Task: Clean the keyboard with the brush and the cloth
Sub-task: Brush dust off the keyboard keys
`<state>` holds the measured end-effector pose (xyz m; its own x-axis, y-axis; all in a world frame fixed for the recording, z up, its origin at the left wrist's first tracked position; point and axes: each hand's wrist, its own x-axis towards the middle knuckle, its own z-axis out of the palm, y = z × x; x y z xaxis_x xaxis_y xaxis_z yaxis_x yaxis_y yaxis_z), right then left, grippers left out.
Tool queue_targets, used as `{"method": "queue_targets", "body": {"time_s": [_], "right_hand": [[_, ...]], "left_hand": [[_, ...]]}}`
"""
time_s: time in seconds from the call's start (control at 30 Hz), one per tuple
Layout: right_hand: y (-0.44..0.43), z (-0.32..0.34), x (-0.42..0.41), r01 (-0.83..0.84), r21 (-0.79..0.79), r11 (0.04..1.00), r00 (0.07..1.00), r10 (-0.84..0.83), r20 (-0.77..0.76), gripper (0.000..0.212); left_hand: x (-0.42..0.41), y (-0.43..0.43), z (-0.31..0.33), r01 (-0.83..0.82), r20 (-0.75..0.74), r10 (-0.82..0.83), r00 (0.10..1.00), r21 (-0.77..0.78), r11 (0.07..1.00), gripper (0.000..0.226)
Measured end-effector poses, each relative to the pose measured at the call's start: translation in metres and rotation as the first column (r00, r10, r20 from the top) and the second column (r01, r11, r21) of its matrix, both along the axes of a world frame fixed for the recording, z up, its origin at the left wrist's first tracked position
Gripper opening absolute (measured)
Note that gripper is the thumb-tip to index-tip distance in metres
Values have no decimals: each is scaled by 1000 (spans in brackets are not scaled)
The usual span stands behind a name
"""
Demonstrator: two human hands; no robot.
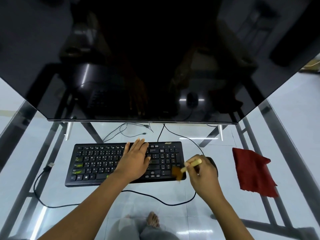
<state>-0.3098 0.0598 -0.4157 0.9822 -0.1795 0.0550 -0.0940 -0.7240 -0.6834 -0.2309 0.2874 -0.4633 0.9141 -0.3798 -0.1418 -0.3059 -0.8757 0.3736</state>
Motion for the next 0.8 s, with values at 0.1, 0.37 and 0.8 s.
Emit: {"method": "queue_targets", "body": {"time_s": [0.1, 0.37, 0.8], "right_hand": [[-2, 4, 8, 104, 68, 992, 993, -108, 57, 9], [3, 12, 36, 64, 54, 996, 998, -65, 9, 12], [12, 15, 41, 153, 99, 983, 988, -152, -25, 20]], "left_hand": [[-1, 0, 1, 2, -4, -2, 1000, -11, 1000, 56], [-3, 4, 5, 64, -111, -59, 992, 41, 997, 92], [5, 12, 11, 32, -112, -27, 993, 42, 999, 70]]}}
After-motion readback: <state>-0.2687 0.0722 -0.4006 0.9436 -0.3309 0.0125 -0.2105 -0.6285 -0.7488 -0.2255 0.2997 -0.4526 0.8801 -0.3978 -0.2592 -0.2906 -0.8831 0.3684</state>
